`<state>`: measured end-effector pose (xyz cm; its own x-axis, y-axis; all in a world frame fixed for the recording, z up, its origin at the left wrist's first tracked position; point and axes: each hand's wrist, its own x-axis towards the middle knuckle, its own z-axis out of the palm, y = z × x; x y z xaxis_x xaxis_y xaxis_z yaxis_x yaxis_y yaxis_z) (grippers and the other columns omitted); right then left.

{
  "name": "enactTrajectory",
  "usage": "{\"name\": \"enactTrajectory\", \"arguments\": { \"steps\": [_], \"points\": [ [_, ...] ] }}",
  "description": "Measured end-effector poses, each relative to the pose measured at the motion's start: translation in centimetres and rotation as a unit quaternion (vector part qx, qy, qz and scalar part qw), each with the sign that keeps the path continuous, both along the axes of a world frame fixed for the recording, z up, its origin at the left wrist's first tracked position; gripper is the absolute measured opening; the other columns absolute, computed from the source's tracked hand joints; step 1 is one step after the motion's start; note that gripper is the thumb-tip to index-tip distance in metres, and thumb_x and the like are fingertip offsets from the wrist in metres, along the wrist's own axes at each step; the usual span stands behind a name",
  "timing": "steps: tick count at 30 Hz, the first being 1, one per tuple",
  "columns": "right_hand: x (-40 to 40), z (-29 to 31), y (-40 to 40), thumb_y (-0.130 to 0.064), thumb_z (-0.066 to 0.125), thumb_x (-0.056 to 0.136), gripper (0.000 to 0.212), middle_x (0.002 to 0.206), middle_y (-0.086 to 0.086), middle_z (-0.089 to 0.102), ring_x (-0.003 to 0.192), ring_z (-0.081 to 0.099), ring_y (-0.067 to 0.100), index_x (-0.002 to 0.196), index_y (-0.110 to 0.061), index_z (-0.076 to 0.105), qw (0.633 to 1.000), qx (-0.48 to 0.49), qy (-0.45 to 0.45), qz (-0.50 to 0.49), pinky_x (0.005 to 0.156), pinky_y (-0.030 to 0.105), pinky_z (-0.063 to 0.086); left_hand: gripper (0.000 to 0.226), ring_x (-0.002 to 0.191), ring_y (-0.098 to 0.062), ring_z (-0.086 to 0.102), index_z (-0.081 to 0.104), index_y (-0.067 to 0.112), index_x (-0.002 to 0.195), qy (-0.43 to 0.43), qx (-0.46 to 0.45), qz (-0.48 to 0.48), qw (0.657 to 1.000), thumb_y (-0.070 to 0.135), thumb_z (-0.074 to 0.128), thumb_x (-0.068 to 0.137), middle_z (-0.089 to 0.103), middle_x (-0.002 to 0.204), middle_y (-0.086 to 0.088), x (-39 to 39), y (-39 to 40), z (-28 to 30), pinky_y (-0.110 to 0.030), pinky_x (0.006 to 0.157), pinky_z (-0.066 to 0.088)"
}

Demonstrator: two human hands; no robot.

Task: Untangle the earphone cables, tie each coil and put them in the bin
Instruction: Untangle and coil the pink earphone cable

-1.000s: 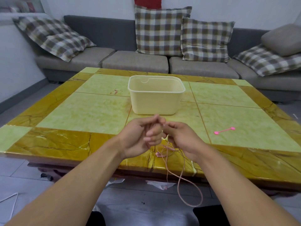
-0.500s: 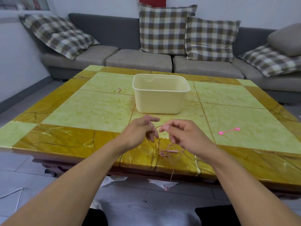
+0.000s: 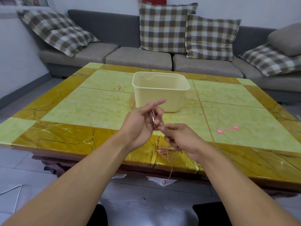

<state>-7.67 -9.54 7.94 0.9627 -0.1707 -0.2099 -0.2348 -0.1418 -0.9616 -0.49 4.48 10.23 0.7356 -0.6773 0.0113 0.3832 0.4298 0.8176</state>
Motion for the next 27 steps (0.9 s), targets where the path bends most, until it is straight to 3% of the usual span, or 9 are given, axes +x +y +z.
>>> {"name": "enactTrajectory", "arguments": {
  "steps": [3, 8, 10, 11, 13, 17, 21, 24, 27],
  "points": [
    [-0.5, 0.0, 1.1, -0.027, 0.059, 0.103, 0.020, 0.058, -0.003, 0.050, 0.046, 0.040, 0.010, 0.112, -0.027, 0.077, 0.996, -0.016, 0.032, 0.083, 0.041, 0.021, 0.032, 0.036, 0.066, -0.016, 0.065, 0.040, 0.003, 0.144, -0.022, 0.022, 0.113, 0.993, 0.013, 0.031, 0.110, 0.077, 0.089, -0.003, 1.0, -0.1, -1.0, -0.027, 0.069, 0.056],
    [-1.4, 0.6, 1.0, -0.031, 0.060, 0.102, 0.024, 0.058, 0.000, 0.051, 0.038, 0.036, 0.009, 0.117, -0.024, 0.077, 0.979, -0.027, 0.083, 0.184, 0.041, 0.024, 0.024, 0.046, 0.085, -0.014, 0.070, 0.021, 0.023, 0.154, -0.218, 0.217, 0.218, 0.926, 0.011, 0.030, 0.110, 0.075, 0.105, -0.001, 2.7, 0.5, -2.8, -0.026, 0.083, 0.050],
    [-1.6, 1.4, 0.6, -0.030, 0.059, 0.102, 0.022, 0.057, 0.001, 0.047, 0.040, 0.031, 0.010, 0.109, -0.022, 0.079, 0.982, -0.034, 0.049, 0.180, 0.042, 0.021, 0.022, 0.042, 0.073, -0.010, 0.064, 0.033, 0.017, 0.151, -0.279, 0.310, 0.179, 0.891, 0.021, 0.035, 0.110, 0.074, 0.092, 0.002, 2.4, 1.0, -3.1, -0.022, 0.074, 0.050],
    [-1.6, 1.8, 0.3, -0.030, 0.059, 0.102, 0.023, 0.057, 0.001, 0.046, 0.042, 0.030, 0.010, 0.104, -0.020, 0.079, 0.986, -0.034, 0.022, 0.162, 0.042, 0.020, 0.023, 0.038, 0.066, -0.009, 0.061, 0.048, 0.012, 0.140, -0.303, 0.353, 0.144, 0.873, 0.032, 0.037, 0.109, 0.073, 0.080, 0.003, 2.2, 1.2, -3.1, -0.024, 0.070, 0.051],
    [-1.5, 2.3, -0.5, -0.029, 0.058, 0.102, 0.024, 0.056, 0.001, 0.046, 0.044, 0.031, 0.011, 0.095, -0.017, 0.078, 0.994, -0.031, -0.028, 0.102, 0.043, 0.021, 0.023, 0.059, 0.056, -0.008, 0.055, 0.068, 0.008, 0.113, -0.334, 0.408, 0.077, 0.846, 0.054, 0.032, 0.105, 0.064, 0.061, 0.001, 1.6, 1.4, -2.9, -0.036, 0.067, 0.049],
    [-1.0, 2.2, -2.1, -0.024, 0.054, 0.104, 0.026, 0.056, 0.000, 0.044, 0.044, 0.029, 0.012, 0.089, -0.016, 0.074, 0.995, 0.003, -0.095, -0.037, 0.042, 0.021, 0.021, 0.078, 0.047, -0.016, 0.035, 0.070, 0.007, 0.085, -0.263, 0.338, -0.076, 0.900, 0.063, 0.019, 0.103, 0.043, 0.049, -0.004, 0.8, 1.3, -2.1, -0.030, 0.057, 0.034],
    [-0.4, 1.5, -2.1, -0.023, 0.056, 0.103, 0.025, 0.055, -0.002, 0.044, 0.044, 0.026, 0.010, 0.086, -0.020, 0.074, 0.990, 0.021, -0.108, -0.088, 0.042, 0.020, 0.020, 0.067, 0.041, -0.015, 0.017, 0.056, 0.005, 0.075, -0.108, 0.171, -0.215, 0.955, 0.055, 0.022, 0.104, 0.030, 0.041, 0.000, 0.3, 0.9, -1.1, -0.028, 0.048, 0.022],
    [0.0, 1.0, -1.6, -0.027, 0.058, 0.103, 0.021, 0.058, -0.002, 0.045, 0.043, 0.026, 0.008, 0.088, -0.024, 0.074, 0.994, 0.044, -0.072, -0.064, 0.042, 0.021, 0.018, 0.051, 0.039, -0.012, 0.027, 0.058, 0.005, 0.082, -0.050, 0.050, -0.189, 0.980, 0.039, 0.029, 0.106, 0.036, 0.044, -0.001, -0.2, 0.5, -0.4, -0.025, 0.047, 0.030],
    [-0.2, 0.6, -0.9, -0.031, 0.056, 0.104, 0.020, 0.060, -0.001, 0.046, 0.045, 0.026, 0.009, 0.096, -0.022, 0.073, 0.999, 0.029, -0.018, -0.008, 0.043, 0.023, 0.016, 0.042, 0.052, -0.016, 0.052, 0.064, -0.002, 0.115, -0.005, -0.002, -0.081, 0.997, 0.025, 0.033, 0.107, 0.056, 0.063, -0.004, -0.5, 0.2, 0.1, -0.025, 0.057, 0.049]
  ]
}}
